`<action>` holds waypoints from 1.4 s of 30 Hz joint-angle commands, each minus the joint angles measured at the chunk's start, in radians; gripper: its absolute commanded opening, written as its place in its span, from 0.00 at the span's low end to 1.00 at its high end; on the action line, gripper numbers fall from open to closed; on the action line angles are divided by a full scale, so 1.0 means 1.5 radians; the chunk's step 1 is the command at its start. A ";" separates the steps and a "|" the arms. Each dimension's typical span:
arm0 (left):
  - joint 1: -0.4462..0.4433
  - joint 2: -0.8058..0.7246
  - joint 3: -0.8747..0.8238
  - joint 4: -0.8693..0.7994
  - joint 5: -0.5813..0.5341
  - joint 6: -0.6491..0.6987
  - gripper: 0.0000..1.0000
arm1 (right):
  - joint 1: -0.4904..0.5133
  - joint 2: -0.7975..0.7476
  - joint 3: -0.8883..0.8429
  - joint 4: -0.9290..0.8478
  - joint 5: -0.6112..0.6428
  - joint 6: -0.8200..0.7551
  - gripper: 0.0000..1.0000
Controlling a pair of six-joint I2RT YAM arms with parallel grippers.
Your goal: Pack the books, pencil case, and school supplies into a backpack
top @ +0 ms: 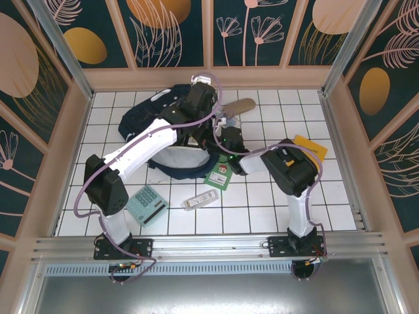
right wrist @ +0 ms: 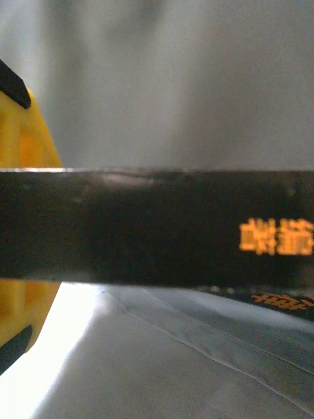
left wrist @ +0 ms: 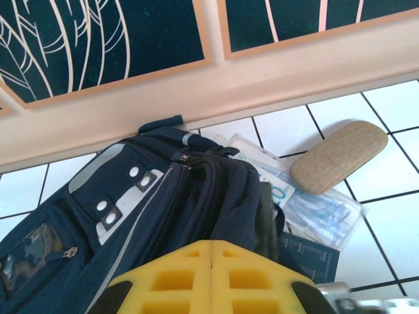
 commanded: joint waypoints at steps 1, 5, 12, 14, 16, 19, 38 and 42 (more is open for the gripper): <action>0.001 0.004 0.051 0.039 0.013 -0.012 0.00 | 0.027 0.035 0.068 0.067 0.109 0.012 0.00; 0.002 0.005 0.055 0.038 0.009 -0.006 0.00 | 0.050 0.098 0.126 0.073 0.190 0.030 0.00; 0.011 0.001 0.046 0.046 0.023 -0.002 0.00 | 0.072 0.216 0.287 0.021 0.269 0.041 0.00; 0.014 0.004 0.047 0.047 0.030 -0.005 0.00 | 0.075 0.242 0.338 -0.024 0.296 0.039 0.00; 0.015 0.006 0.048 0.046 0.037 -0.007 0.00 | 0.079 0.264 0.386 -0.069 0.316 0.027 0.00; 0.015 0.006 0.051 0.045 0.044 -0.009 0.00 | 0.087 0.296 0.458 -0.128 0.341 0.024 0.00; 0.035 -0.012 0.043 0.041 0.039 -0.010 0.00 | 0.086 0.212 0.376 -0.194 0.293 -0.020 0.76; 0.045 -0.017 0.042 0.042 0.039 -0.010 0.00 | 0.082 0.159 0.330 -0.232 0.284 -0.029 0.79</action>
